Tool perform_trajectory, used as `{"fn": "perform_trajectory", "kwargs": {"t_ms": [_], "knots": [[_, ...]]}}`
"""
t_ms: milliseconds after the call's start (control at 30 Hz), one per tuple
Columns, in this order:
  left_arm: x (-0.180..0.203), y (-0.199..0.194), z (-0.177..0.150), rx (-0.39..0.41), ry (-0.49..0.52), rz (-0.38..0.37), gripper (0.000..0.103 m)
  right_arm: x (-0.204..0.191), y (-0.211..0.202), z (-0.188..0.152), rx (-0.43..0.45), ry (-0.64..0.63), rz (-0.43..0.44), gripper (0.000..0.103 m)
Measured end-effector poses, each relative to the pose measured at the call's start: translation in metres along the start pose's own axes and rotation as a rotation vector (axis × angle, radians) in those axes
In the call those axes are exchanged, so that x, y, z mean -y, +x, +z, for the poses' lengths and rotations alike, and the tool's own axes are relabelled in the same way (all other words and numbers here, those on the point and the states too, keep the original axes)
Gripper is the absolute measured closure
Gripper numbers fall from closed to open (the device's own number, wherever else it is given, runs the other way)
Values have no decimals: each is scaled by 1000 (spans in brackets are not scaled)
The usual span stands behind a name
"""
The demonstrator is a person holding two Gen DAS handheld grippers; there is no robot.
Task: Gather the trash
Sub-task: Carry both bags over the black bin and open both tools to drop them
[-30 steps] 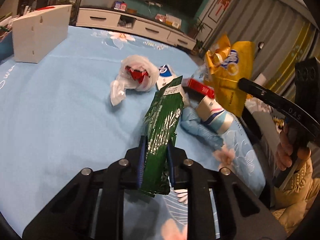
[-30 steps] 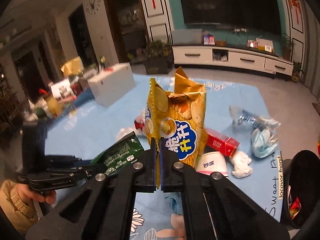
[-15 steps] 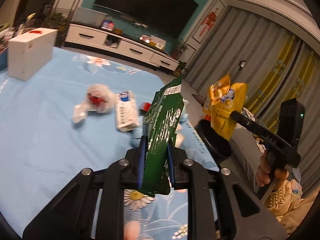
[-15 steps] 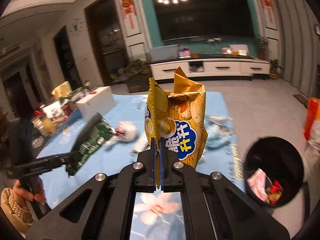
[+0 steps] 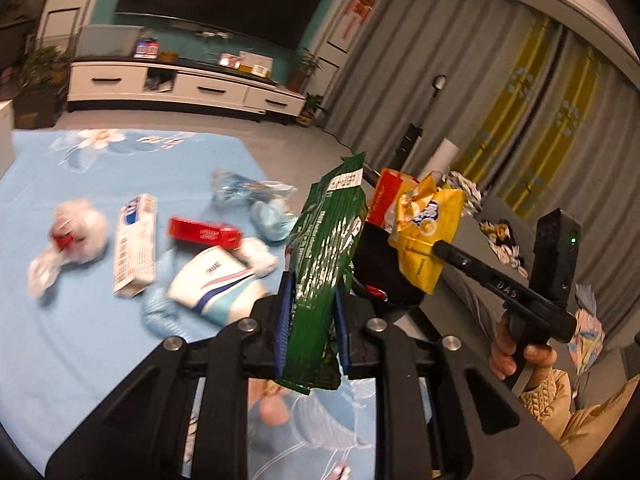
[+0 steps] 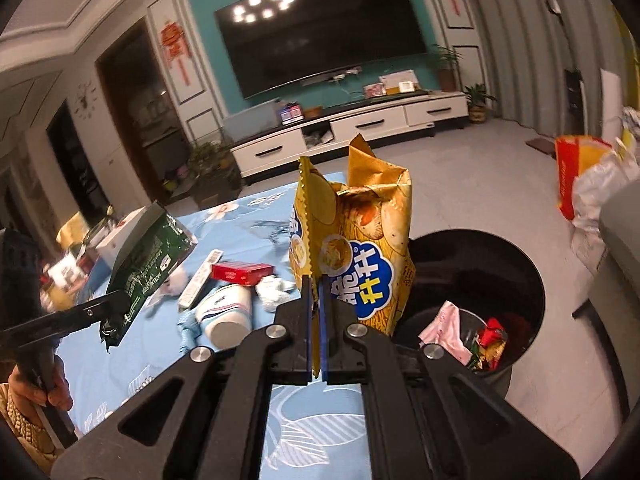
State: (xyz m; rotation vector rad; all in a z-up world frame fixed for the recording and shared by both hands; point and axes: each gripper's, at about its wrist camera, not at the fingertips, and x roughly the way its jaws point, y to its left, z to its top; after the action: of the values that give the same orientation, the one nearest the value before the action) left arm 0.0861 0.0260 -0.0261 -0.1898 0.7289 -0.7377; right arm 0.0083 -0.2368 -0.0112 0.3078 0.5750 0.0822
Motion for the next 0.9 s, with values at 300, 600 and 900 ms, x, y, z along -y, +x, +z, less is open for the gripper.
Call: {"fn": "perform_trajectory", "kwargs": {"t_ms": [300,600,900], "knots": [[50,74,32,-66,64,-41,82,62,7,-6,20,160,0,99],[92,180,40,-186,72,-72,81,107,24,-18,-19,258,-38,99],[98,252,33,-282,63,-49,72,133,44,-33,-66,321,-78,97]]}}
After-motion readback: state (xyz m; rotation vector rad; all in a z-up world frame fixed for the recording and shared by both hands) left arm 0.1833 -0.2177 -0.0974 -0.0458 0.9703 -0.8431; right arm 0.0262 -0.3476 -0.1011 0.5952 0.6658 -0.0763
